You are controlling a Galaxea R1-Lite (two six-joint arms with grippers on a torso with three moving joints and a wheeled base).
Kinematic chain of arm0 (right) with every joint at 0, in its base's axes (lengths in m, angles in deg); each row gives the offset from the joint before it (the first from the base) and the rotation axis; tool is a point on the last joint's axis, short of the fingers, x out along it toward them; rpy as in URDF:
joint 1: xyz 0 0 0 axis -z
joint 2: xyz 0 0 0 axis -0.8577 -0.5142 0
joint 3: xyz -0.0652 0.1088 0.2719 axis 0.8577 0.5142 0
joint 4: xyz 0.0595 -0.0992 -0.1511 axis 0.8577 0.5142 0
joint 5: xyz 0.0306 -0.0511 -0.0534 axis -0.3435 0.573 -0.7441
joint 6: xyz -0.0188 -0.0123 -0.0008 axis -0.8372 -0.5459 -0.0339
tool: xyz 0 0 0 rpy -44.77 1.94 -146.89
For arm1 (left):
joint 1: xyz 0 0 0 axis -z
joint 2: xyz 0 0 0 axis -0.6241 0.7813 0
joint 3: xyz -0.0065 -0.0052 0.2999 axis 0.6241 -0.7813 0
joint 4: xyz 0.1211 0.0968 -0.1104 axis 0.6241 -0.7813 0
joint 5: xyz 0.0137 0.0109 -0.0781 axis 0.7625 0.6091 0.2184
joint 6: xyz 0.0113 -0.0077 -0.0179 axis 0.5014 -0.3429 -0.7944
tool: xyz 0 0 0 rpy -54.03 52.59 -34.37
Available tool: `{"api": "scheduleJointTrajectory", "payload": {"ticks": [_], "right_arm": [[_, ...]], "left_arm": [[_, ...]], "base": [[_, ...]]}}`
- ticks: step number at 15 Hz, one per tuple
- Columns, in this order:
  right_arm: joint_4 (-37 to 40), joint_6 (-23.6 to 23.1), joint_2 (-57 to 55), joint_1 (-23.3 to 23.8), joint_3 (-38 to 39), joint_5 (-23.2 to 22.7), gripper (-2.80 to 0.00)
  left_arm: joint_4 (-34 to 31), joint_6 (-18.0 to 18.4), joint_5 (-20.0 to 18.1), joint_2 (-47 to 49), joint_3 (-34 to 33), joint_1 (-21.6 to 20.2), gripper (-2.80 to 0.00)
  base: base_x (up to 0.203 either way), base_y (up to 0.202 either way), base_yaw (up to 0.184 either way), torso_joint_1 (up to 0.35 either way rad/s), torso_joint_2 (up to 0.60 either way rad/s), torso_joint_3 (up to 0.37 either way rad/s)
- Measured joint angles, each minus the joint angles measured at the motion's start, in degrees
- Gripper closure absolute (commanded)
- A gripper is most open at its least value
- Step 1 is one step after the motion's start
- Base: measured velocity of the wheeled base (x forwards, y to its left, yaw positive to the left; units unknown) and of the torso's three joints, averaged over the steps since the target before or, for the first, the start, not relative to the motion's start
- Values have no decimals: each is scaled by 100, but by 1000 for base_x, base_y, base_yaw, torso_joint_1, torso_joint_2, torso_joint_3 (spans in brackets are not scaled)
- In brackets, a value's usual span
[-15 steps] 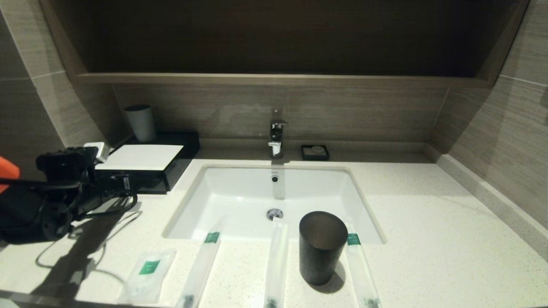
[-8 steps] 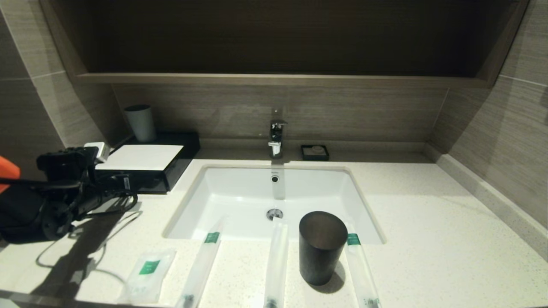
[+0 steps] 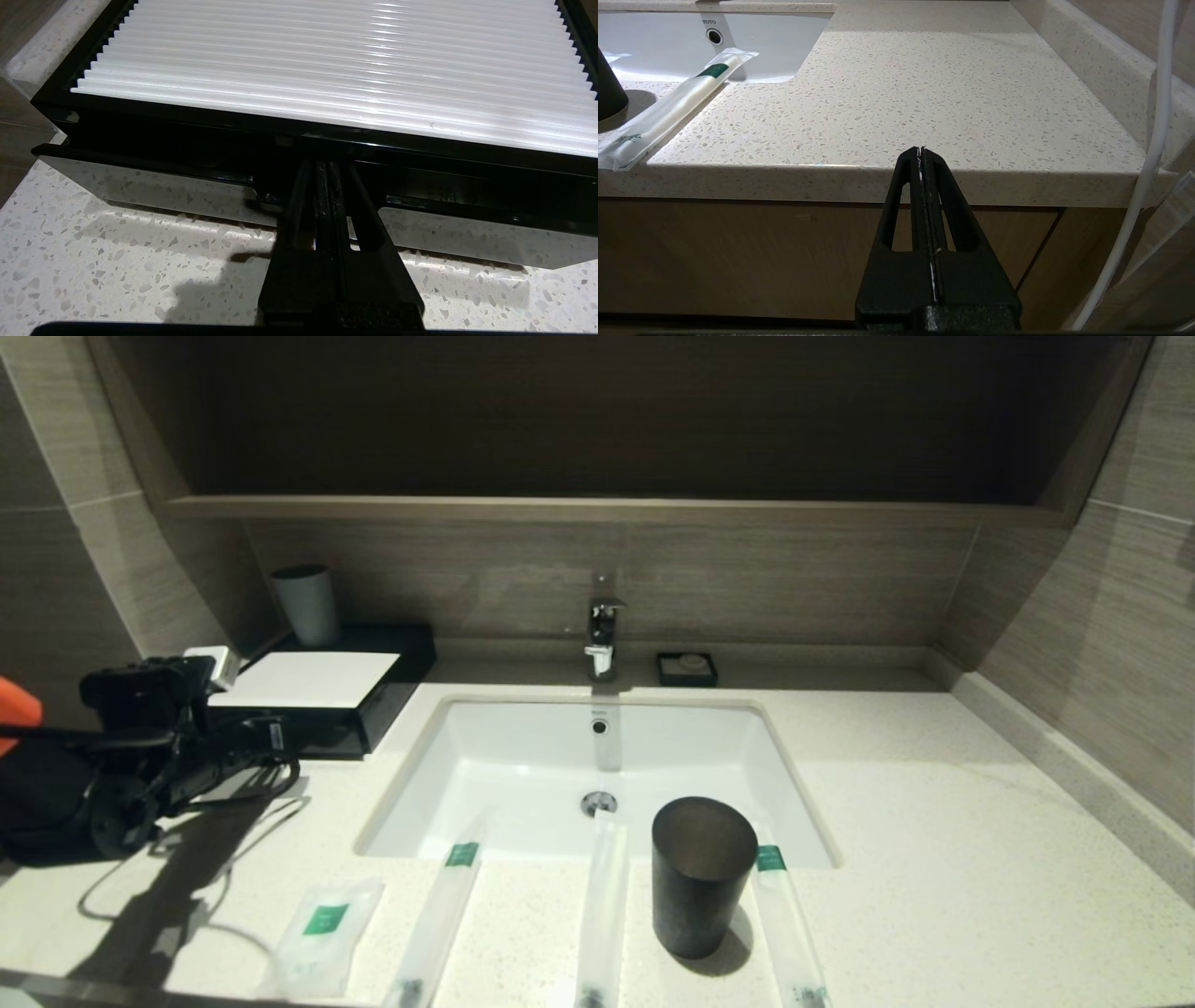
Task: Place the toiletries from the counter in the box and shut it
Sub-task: Open the drawer
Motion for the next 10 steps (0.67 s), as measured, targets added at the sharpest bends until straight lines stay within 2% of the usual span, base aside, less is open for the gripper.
{"api": "scheduleJointTrajectory", "payload": {"ticks": [10], "right_arm": [[0,2,0,0,0,0,0]], "left_arm": [[-324,28,2,-96,-4,-2,0]], "base": [[0,0,0,0,0,0]]}}
